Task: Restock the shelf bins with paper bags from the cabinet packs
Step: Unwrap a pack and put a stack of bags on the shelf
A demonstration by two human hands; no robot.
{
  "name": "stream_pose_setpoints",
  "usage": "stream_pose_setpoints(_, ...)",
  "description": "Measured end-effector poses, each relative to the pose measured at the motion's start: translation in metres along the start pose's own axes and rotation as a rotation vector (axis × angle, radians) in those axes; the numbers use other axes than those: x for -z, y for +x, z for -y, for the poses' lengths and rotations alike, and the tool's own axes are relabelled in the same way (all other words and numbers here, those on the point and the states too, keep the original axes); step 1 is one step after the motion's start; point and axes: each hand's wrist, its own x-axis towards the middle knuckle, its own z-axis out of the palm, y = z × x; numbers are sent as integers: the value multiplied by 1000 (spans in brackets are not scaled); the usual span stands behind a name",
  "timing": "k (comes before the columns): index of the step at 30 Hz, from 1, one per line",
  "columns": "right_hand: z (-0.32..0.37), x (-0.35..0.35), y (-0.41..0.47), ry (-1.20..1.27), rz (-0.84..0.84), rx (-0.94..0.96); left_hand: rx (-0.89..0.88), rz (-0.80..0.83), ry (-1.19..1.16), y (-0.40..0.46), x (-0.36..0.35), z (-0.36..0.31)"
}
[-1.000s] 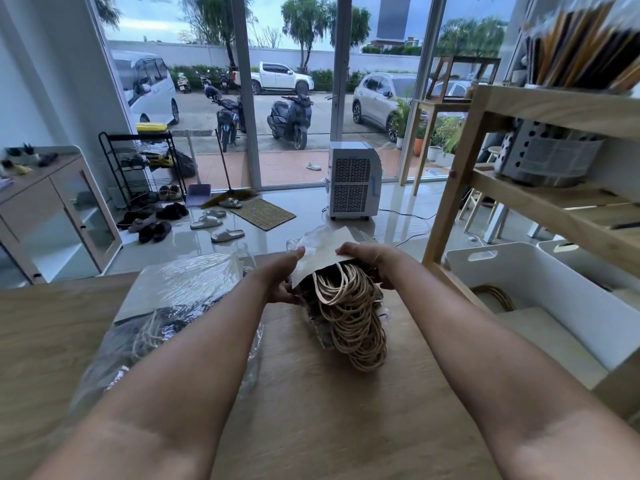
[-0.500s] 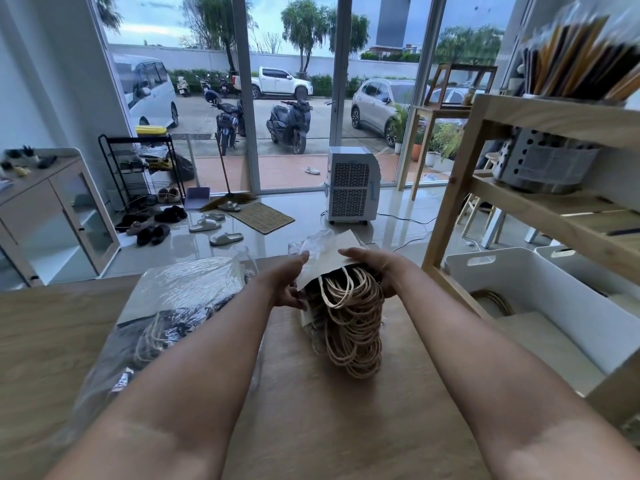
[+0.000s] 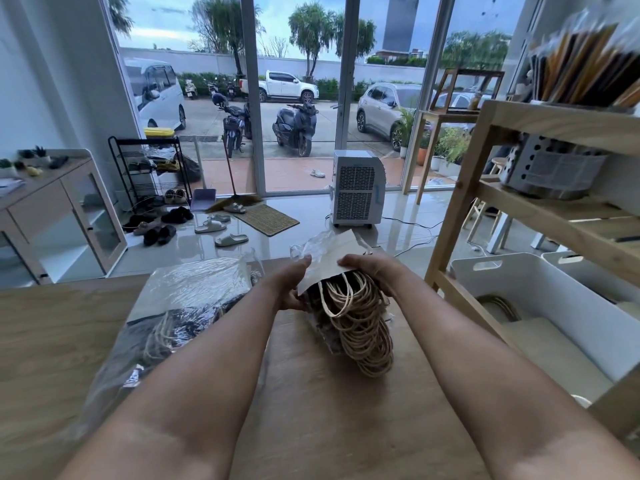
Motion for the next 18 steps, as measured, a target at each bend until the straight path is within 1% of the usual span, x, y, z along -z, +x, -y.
stream_pose_setpoints(3, 0, 3, -6, 21, 80, -146, -6, 9, 14, -4, -2, -1)
stream_pose_setpoints(8, -6, 6, -6, 158, 163, -207, 4, 5, 45, -7, -7, -3)
stream_pose_setpoints(13, -17, 5, -2, 73, 163, -253, 6, -13, 32, -9, -9, -3)
stream_pose_setpoints(16, -23, 4, 0, 98, 119, -238, 11, -17, 45, -11, -9, -3)
stream_pose_setpoints(18, -25, 4, -2, 123, 120, -240, 13, -31, 40, -12, -8, -4)
